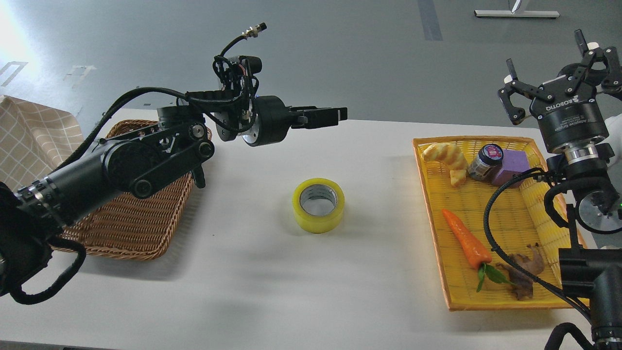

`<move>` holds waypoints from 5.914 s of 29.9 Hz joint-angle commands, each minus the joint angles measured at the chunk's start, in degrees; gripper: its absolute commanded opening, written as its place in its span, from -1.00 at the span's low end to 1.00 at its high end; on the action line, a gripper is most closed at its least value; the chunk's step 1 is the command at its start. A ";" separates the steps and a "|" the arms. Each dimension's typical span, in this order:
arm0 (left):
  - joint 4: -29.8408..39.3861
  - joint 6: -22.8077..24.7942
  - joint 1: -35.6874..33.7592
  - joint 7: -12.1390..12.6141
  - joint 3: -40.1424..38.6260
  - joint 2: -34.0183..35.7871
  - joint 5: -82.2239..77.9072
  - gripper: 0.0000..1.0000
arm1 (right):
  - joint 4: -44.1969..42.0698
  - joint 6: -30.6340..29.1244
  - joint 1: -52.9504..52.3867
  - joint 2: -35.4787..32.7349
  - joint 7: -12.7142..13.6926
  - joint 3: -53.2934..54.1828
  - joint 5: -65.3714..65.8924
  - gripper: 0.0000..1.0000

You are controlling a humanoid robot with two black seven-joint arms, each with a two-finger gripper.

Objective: Place and transfer tape with both arms
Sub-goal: 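Swing the left gripper over the table toward the tape roll, then close the left gripper on the rim of the tape roll, then lift the tape roll and carry it over the wicker basket, then lower the tape roll into the basket and open the left gripper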

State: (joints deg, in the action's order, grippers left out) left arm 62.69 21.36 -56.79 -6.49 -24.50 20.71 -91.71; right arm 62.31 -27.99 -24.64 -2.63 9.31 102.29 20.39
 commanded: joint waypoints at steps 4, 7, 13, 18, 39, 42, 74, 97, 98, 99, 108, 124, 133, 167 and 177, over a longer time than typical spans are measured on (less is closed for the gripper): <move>0.24 0.35 -0.34 2.44 1.65 -1.02 -10.68 0.96 | -0.08 -0.01 0.91 -0.01 -0.17 0.02 0.00 1.00; 1.20 0.61 -0.34 3.67 3.05 -0.93 -11.39 0.96 | -0.08 -0.01 1.00 -0.01 -0.44 0.02 0.00 1.00; 3.49 0.61 -1.40 4.64 10.61 -0.41 -13.59 0.96 | -0.17 -0.01 1.08 -0.01 -0.44 0.02 0.00 1.00; 4.02 1.41 -1.13 5.08 11.49 -0.40 -13.50 0.96 | -0.17 -0.01 1.35 -0.01 -0.52 0.02 0.00 1.00; 2.18 1.58 1.24 5.87 15.36 -1.11 -13.23 0.95 | -0.26 -0.01 1.87 -0.01 -0.52 0.02 0.00 1.00; 0.24 1.58 1.15 5.87 15.53 -2.16 -13.23 0.95 | -0.17 -0.01 2.05 -0.01 -0.52 0.02 0.00 1.00; -3.54 1.49 2.03 5.96 17.38 -3.92 -13.15 0.39 | -0.17 -0.01 2.49 -0.01 -0.44 0.02 0.00 1.00; -4.25 -0.35 1.33 3.95 18.08 -3.92 -13.50 -1.00 | -0.17 -0.01 2.75 0.08 -0.52 0.02 0.00 1.00; -4.24 -0.35 0.89 3.33 17.82 -3.75 -13.50 -1.00 | -0.17 -0.01 2.75 0.08 -0.52 0.02 0.00 1.00; -4.16 -0.35 0.36 3.24 17.73 -3.66 -13.41 -1.00 | -0.17 -0.01 2.75 0.08 -0.52 0.02 0.00 1.00; -2.05 -0.35 -7.63 1.84 17.55 0.64 -7.98 -1.00 | -0.17 -0.01 2.93 -0.01 -0.52 0.02 0.00 1.00; -1.96 0.00 -10.98 -5.11 17.73 17.69 -6.38 -1.00 | -0.26 -0.01 3.02 0.17 -0.52 -0.16 0.00 1.00; -2.05 -0.26 -10.01 -6.35 18.26 26.39 -6.73 -1.00 | -0.26 -0.01 3.10 1.58 -0.52 -0.60 0.00 1.00; -9.52 -6.94 6.77 -6.70 18.52 32.29 -6.64 -1.00 | -1.31 -0.01 3.37 2.63 -0.44 -1.13 0.00 1.00; -12.85 -7.73 8.62 -6.78 18.43 31.68 -6.47 -1.00 | -1.32 -0.01 3.37 2.63 -0.44 -1.13 0.00 1.00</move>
State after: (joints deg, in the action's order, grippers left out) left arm 50.91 14.01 -48.74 -13.27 -6.00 52.55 -98.19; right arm 61.00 -28.00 -21.27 0.00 8.88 101.16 20.39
